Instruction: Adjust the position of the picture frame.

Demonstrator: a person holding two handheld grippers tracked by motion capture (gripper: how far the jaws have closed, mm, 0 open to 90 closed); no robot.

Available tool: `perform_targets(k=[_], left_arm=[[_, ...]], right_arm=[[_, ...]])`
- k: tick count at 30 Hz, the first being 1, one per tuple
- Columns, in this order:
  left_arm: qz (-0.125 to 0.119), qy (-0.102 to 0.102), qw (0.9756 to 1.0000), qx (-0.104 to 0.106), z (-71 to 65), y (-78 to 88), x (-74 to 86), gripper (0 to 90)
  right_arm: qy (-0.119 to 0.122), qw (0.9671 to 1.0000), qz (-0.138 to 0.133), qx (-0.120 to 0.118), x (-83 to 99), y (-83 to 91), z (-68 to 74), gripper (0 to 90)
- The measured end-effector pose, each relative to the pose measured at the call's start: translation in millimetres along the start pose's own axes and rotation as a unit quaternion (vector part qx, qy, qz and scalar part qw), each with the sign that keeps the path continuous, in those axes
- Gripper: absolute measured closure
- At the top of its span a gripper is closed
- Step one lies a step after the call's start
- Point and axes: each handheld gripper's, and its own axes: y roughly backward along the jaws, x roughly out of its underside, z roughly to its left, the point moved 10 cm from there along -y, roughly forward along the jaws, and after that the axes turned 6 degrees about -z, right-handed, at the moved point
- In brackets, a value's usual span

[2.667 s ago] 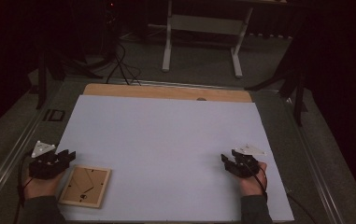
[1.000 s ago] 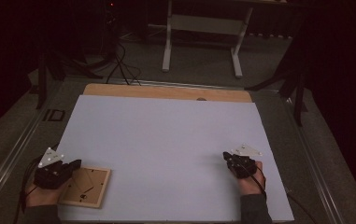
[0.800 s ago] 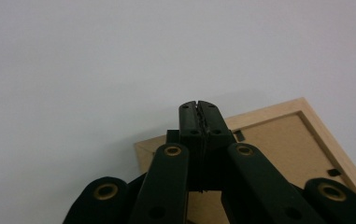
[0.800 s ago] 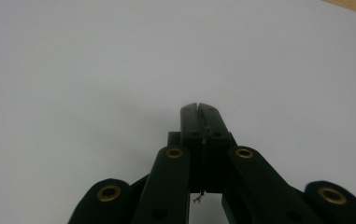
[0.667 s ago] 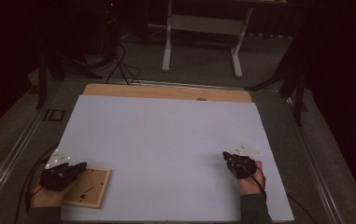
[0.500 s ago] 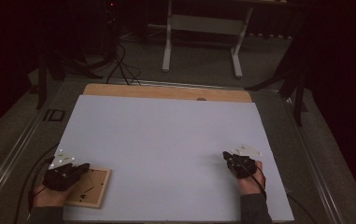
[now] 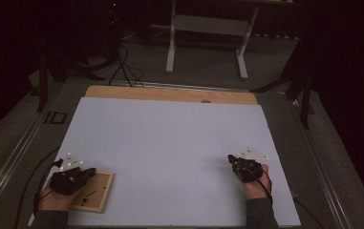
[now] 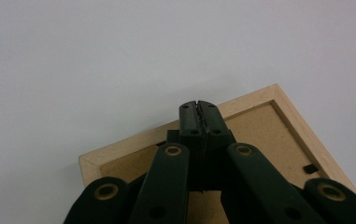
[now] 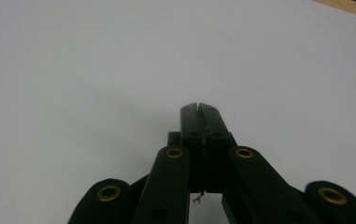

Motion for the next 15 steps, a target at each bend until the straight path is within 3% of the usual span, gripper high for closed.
perform_targets(k=[6,15], left_arm=[[0.000,-0.005,1.0000,0.001,-3.4,-6.6,-5.2,89.7],[0.002,-0.030,0.9995,0.008,-16.6,-29.2,-23.6,89.8]], right_arm=[[0.004,1.0000,0.000,-0.001,-0.7,-1.3,2.1,89.6],[0.006,1.0000,-0.001,-0.003,-1.8,-3.3,4.6,89.6]])
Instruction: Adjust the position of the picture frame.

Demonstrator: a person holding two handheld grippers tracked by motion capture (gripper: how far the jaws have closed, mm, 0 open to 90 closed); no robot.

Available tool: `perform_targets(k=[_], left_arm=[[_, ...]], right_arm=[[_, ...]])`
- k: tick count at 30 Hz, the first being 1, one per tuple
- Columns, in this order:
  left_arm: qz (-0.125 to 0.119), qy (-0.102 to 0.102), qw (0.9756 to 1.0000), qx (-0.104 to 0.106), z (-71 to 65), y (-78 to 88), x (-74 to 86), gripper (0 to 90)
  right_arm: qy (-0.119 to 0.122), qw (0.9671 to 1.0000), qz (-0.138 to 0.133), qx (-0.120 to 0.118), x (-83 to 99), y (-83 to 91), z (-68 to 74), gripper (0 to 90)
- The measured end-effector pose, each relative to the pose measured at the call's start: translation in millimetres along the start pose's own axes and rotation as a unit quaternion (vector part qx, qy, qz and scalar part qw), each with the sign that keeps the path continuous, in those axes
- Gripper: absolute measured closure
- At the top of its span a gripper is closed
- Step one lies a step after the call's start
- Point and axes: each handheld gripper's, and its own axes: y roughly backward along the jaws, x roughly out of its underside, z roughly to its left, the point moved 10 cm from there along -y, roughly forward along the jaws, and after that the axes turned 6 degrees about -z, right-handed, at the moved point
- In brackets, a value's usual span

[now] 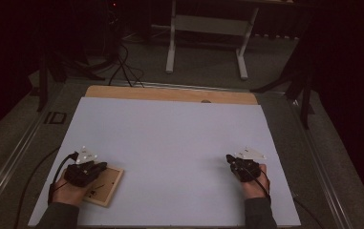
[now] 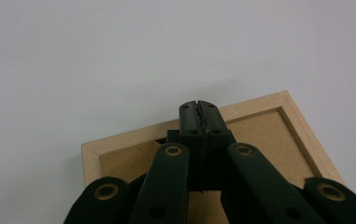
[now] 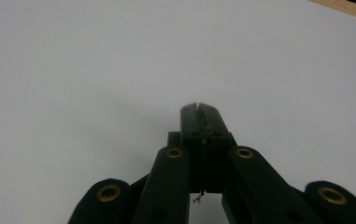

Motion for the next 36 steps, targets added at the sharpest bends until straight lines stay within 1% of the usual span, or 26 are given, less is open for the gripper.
perform_targets(k=[5,7,9,15,19,22,31,36], left_arm=[[-0.001,-0.006,1.0000,0.003,-6.0,-10.1,-8.5,89.8],[-0.002,-0.014,0.9999,0.003,-8.8,-14.7,-12.3,89.8],[-0.002,-0.014,0.9999,0.005,-11.4,-19.3,-16.1,89.8],[0.000,-0.038,0.9993,-0.002,-22.1,-33.5,-28.6,89.8],[0.003,-0.055,0.9985,-0.002,-31.0,-42.4,-36.3,89.8],[0.000,-0.055,0.9985,0.002,-38.2,-48.9,-41.8,89.9],[-0.013,-0.065,0.9976,0.019,-62.4,-67.1,-56.6,90.0],[-0.022,-0.079,0.9959,0.037,-76.8,-76.2,-64.0,90.0]], right_arm=[[0.001,1.0000,0.001,0.000,-0.2,-0.8,1.1,89.6],[0.001,1.0000,0.000,-0.001,-0.8,-1.2,1.8,89.6],[0.002,1.0000,-0.001,-0.002,-1.3,-1.5,2.3,89.6],[0.002,1.0000,-0.002,-0.002,-1.9,-2.0,1.6,89.6],[0.000,1.0000,-0.004,-0.001,-3.1,-1.9,0.9,89.6],[0.002,1.0000,-0.004,-0.001,-3.1,-2.1,0.8,89.6],[0.001,1.0000,-0.006,0.000,-3.8,-1.9,-0.3,89.6],[0.004,1.0000,-0.005,-0.001,-3.7,-2.7,1.4,89.6]])
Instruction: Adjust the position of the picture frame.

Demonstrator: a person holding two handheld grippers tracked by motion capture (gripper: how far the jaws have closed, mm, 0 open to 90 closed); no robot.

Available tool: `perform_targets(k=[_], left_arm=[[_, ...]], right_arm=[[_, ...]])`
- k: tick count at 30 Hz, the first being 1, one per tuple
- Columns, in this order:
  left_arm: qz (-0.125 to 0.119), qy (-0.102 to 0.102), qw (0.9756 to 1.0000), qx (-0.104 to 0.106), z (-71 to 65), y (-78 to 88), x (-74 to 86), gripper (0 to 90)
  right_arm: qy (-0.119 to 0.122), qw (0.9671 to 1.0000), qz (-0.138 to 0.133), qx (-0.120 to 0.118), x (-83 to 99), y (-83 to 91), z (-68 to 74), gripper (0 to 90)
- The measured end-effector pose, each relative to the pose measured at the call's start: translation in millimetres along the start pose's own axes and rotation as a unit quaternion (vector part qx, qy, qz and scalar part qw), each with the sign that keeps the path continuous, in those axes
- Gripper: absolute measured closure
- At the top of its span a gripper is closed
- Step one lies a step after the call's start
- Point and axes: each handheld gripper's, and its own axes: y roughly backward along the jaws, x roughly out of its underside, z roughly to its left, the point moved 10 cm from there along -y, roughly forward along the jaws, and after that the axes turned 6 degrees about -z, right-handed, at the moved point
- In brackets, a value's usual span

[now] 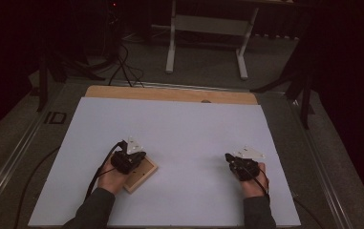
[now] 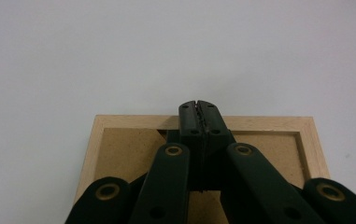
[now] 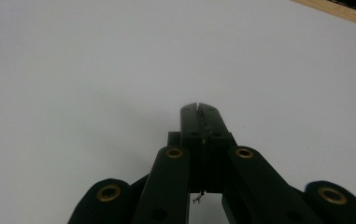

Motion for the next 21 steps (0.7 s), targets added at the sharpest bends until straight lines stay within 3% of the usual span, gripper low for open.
perform_targets(k=[6,9,21], left_arm=[[0.001,-0.017,0.9998,0.014,-13.9,-10.1,-9.6,90.0],[-0.001,-0.015,0.9995,0.027,-22.3,-13.7,-13.3,90.0],[-0.011,-0.046,0.9960,0.076,-70.7,-24.5,-26.5,90.0]], right_arm=[[0.004,1.0000,0.001,-0.002,0.1,-1.1,1.7,89.6],[0.004,1.0000,0.001,-0.001,0.0,-1.2,1.6,89.6],[0.016,0.9998,0.001,-0.008,-1.4,-3.9,11.0,89.6]])
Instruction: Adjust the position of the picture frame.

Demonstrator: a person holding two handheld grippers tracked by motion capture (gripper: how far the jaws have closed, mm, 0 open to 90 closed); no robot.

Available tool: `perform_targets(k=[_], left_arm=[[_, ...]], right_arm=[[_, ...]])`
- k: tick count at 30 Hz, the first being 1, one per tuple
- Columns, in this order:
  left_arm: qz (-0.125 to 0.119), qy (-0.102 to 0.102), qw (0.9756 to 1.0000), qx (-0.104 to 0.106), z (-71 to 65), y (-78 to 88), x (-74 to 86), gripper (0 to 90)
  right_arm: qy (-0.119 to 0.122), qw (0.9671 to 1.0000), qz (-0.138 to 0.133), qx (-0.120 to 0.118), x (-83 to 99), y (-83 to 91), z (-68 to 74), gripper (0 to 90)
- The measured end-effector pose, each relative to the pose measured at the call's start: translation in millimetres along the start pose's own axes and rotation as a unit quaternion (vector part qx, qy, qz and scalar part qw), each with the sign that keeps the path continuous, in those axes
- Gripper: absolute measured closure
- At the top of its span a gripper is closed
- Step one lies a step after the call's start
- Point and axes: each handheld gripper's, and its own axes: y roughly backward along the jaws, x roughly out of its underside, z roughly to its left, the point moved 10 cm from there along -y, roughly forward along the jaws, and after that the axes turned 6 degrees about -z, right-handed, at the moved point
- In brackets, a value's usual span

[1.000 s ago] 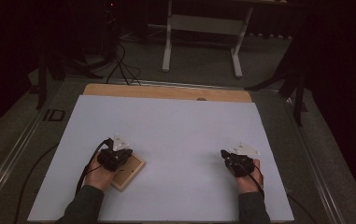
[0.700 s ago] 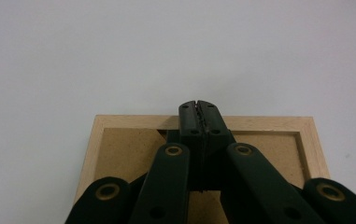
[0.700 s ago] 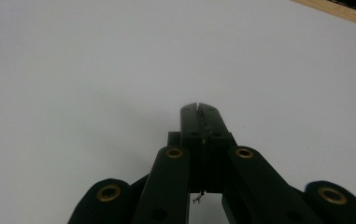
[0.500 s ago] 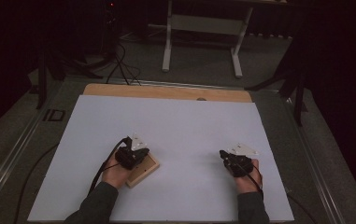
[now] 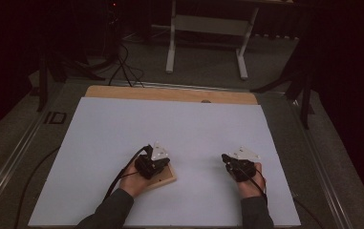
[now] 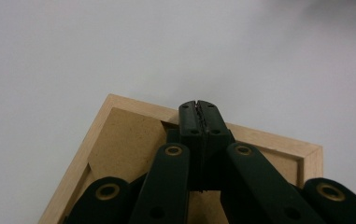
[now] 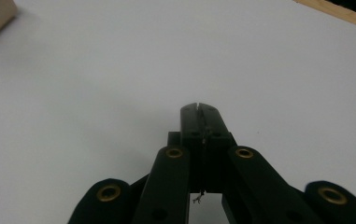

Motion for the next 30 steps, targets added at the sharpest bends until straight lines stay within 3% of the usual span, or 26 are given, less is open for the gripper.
perform_targets(k=[4,9,15,20,24,30], left_arm=[[-0.008,-0.015,0.9998,0.013,-11.4,-5.1,-4.6,89.9],[-0.013,0.000,0.9995,0.029,-10.1,-3.2,-5.6,89.7],[-0.029,0.021,0.9990,0.025,3.1,14.5,-10.7,89.7],[-0.034,0.032,0.9986,0.026,9.9,35.7,-4.9,89.7],[-0.033,0.032,0.9985,0.031,8.4,46.7,1.9,89.7],[-0.028,0.042,0.9972,0.055,-3.1,52.9,11.4,89.7]], right_arm=[[0.002,1.0000,0.000,-0.002,-0.6,-1.0,2.3,89.6],[0.002,1.0000,-0.004,-0.003,-1.6,0.6,2.0,89.6],[-0.001,1.0000,-0.006,-0.003,-1.8,1.6,-0.1,89.6],[0.001,1.0000,-0.005,-0.004,-1.5,1.7,0.7,89.6],[0.003,1.0000,-0.006,-0.005,-2.0,1.8,1.6,89.6],[0.000,1.0000,-0.008,-0.004,-1.9,3.3,0.2,89.6]])
